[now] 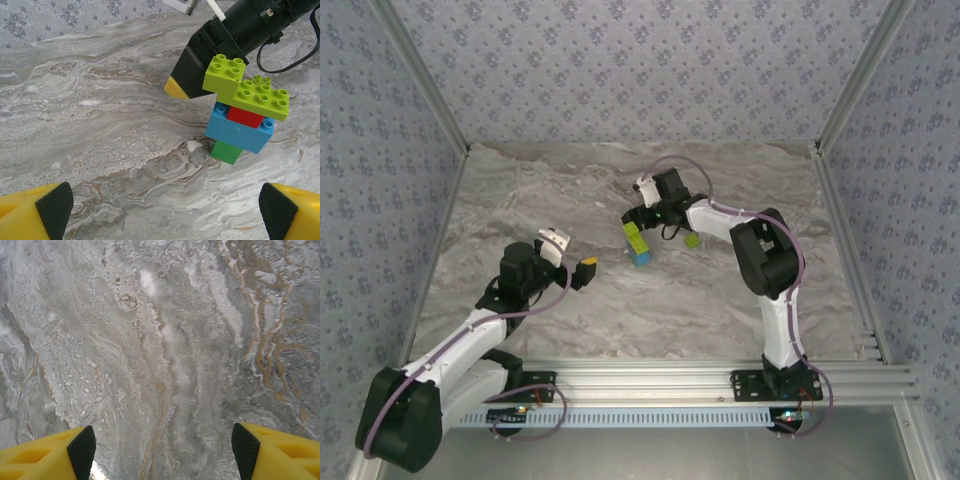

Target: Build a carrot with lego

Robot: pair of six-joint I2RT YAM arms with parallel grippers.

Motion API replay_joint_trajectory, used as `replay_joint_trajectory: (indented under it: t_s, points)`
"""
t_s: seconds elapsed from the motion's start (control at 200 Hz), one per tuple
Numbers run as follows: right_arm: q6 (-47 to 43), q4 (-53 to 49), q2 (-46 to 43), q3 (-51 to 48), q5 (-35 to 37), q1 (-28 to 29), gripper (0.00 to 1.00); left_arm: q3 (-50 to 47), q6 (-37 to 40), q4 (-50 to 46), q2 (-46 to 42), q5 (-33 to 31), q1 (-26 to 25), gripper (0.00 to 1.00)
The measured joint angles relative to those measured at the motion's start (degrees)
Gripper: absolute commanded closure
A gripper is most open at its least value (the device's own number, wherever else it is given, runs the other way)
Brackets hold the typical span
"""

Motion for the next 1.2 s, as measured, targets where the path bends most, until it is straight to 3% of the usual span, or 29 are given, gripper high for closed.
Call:
replay_joint_trajectory:
  t_s: [0.625, 1.199]
  points:
    - [-3.15, -3.58, 3.78, 6.03, -3.43, 1.09, 0.24, 0.02, 0.0, 0.0, 0.04, 0.0, -0.02, 0.02]
    - [-9.86, -9.7, 5.99, 11.06, -10.78, 2.97, 0.24, 0.02, 0.0, 0.0, 0.04, 0.0, 0.0, 0.02]
